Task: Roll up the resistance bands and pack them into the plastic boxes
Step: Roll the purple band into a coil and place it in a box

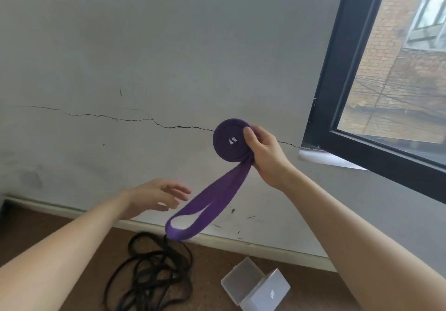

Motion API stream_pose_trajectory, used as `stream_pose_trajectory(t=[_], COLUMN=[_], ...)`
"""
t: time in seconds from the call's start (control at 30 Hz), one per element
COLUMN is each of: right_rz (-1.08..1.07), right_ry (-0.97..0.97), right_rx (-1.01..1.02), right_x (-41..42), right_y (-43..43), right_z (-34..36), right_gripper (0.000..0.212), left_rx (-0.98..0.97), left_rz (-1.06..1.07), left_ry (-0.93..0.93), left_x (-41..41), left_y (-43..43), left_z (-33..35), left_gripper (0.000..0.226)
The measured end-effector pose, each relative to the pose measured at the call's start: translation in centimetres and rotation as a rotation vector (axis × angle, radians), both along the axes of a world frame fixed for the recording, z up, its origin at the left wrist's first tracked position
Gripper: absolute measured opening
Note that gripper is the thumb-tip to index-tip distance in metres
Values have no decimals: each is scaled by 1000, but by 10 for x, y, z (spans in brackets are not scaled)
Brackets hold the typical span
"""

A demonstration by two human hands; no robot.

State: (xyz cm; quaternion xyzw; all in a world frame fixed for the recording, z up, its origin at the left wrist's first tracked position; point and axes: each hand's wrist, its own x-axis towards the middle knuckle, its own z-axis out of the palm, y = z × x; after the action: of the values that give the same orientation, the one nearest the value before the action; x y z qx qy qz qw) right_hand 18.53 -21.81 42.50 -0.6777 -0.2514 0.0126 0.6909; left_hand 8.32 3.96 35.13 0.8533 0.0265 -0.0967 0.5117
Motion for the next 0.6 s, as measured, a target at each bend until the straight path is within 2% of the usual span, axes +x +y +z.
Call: stream_pose_trajectory(t=[0.13, 0.27, 0.4, 0.6], right_rz=[55, 138, 157, 187], right_ry=[-50, -34, -55, -37], right_rx=[-2, 65, 84, 117], right_x=[-16, -28, -33, -33], right_y=[25, 42, 47, 41], right_z=[-4, -6, -2, 1], right_gripper=[32, 22, 25, 22], left_rx=[-237, -289, -349, -239], left_rz=[-96, -231, -184, 36], left_ry=[-91, -126, -187, -242], left_x=[4, 4, 4, 4], left_y=[-45, -86, -97, -106], left_z=[26, 34, 27, 18], left_gripper=[57, 51, 49, 32])
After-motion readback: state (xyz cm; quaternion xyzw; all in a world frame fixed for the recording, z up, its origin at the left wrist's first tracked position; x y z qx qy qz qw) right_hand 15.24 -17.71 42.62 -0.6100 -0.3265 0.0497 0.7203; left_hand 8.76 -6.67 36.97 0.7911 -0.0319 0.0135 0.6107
